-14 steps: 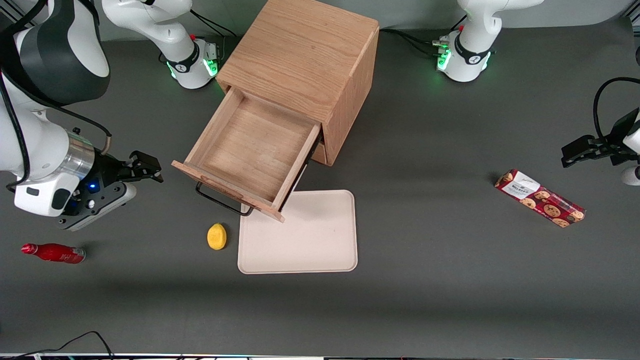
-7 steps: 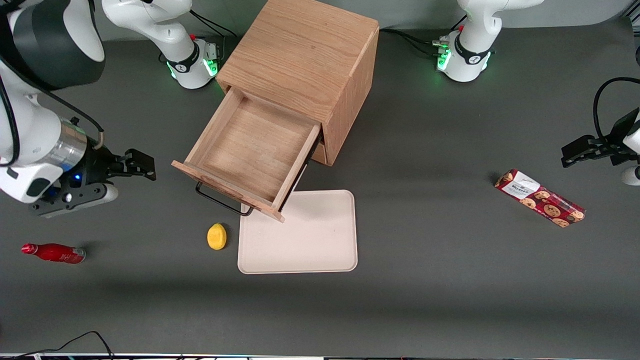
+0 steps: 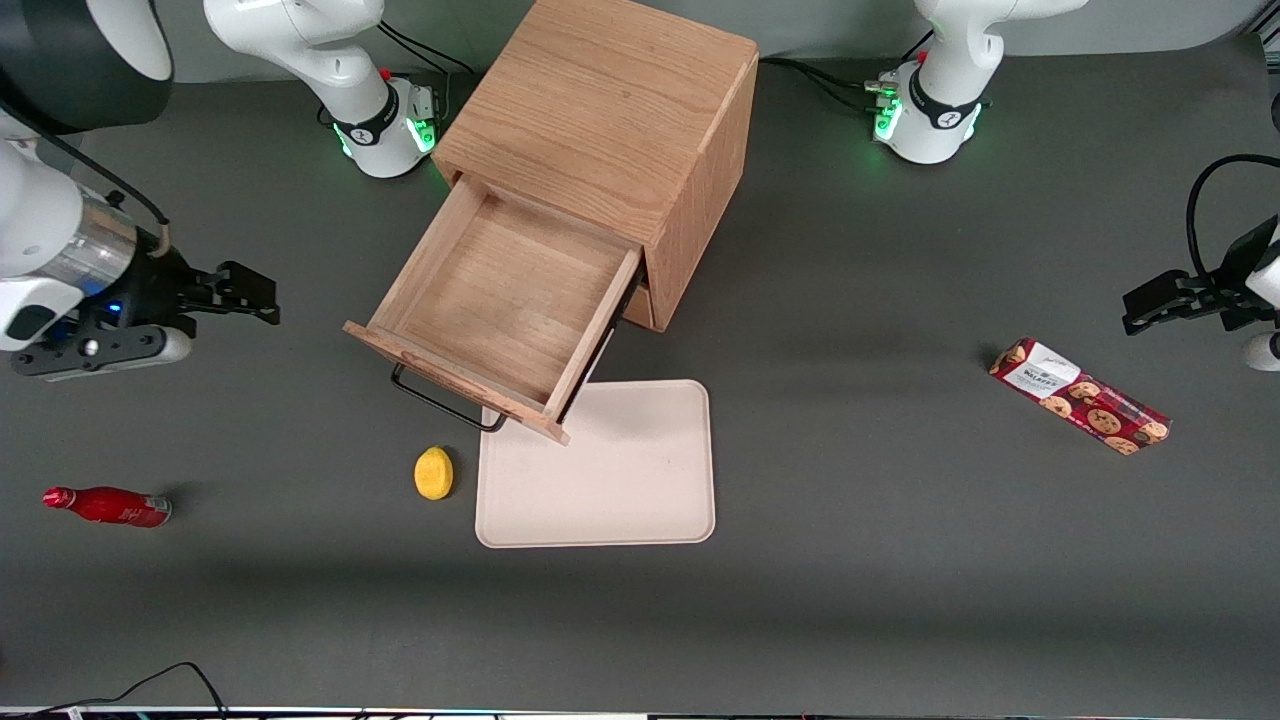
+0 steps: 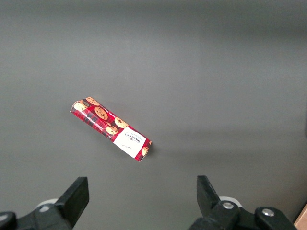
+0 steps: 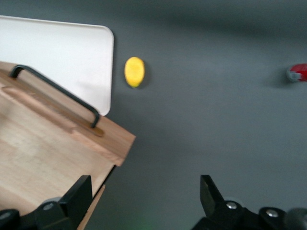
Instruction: Open upper drawer
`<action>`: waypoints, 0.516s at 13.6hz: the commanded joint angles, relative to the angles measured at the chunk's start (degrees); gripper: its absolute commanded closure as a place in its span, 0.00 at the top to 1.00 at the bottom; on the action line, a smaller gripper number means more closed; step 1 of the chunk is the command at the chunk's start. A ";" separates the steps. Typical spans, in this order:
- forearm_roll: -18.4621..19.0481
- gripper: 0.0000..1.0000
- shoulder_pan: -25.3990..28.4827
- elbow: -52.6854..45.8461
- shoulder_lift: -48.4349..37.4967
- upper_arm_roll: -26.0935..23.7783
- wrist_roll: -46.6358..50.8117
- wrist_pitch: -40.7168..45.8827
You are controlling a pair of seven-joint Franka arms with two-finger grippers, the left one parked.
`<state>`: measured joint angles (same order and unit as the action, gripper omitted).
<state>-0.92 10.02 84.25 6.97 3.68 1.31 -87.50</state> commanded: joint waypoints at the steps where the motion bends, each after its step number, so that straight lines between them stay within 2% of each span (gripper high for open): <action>1: 1.89 1.00 -2.89 2.06 -1.44 -2.09 1.68 -1.18; 7: 1.89 1.00 -3.78 -0.75 0.32 -1.83 1.59 -1.18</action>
<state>-0.54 6.98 84.71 6.92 2.91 1.31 -88.16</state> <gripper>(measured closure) 0.000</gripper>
